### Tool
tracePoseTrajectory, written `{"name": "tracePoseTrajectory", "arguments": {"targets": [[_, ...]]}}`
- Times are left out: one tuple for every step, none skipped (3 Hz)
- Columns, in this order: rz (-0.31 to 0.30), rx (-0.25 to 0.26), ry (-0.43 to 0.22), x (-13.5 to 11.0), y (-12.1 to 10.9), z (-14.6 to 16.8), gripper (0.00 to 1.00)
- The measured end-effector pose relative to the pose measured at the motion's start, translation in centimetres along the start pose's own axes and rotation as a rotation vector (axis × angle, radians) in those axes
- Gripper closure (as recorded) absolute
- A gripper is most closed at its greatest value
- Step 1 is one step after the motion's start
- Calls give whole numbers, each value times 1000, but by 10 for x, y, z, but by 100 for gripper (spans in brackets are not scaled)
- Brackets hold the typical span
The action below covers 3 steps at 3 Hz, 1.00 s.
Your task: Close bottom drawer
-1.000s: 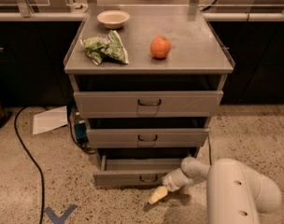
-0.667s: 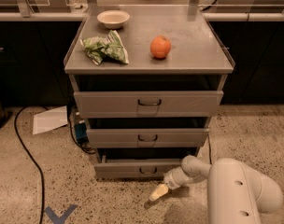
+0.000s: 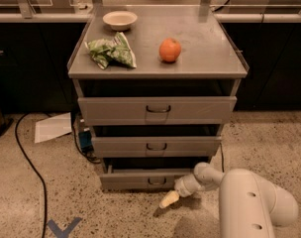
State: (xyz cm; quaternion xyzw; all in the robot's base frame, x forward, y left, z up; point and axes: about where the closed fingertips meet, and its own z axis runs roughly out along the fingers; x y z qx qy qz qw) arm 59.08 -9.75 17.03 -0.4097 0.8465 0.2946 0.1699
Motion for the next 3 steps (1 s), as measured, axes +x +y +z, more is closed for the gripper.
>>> {"name": "tracePoseTrajectory", "arguments": {"targets": [[26, 14, -61, -15, -19, -4, 0], [22, 48, -132, -38, -38, -16, 0], [22, 48, -132, -38, -38, -16, 0]]}}
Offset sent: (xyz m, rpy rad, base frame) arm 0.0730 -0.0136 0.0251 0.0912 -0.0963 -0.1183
